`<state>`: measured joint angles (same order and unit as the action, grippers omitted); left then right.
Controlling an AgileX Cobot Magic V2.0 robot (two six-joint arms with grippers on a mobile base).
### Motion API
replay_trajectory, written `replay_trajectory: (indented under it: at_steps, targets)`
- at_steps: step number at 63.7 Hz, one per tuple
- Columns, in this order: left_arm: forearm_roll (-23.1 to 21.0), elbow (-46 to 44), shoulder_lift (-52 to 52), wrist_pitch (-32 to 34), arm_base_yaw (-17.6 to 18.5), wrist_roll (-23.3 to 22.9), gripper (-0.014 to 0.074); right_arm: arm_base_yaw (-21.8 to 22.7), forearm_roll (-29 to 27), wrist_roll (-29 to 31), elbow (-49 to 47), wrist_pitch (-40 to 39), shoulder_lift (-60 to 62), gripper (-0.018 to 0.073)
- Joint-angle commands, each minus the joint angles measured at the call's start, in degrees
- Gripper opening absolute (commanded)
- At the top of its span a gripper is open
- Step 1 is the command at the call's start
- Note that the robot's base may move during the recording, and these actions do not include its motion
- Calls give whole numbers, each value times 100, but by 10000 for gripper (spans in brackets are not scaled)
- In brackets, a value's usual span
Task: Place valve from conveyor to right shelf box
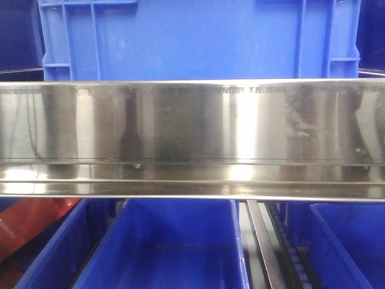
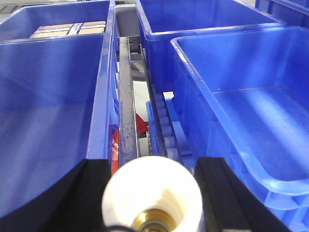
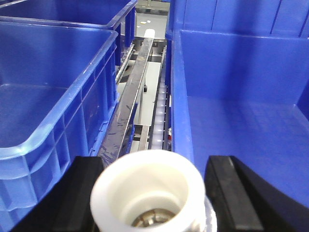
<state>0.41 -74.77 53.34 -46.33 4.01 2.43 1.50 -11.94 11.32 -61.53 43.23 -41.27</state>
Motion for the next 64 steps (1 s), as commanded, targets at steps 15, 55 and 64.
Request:
replay_trajectory:
  at_steps: [15, 55, 64]
  targets:
    - [-9, -29, -34, 283, 33, -34, -111, 10, 12, 26, -94, -629, 36, -153]
    - [37, -2100, 1669, 443, 1562, 212, -111, -1412, -32, 26, -2557, -661, -1825, -153]
    - [-106, -3022, 2667, 182, 1914, 212, -111, -2167, -32, 26, -3227, -638, -2743, -153]
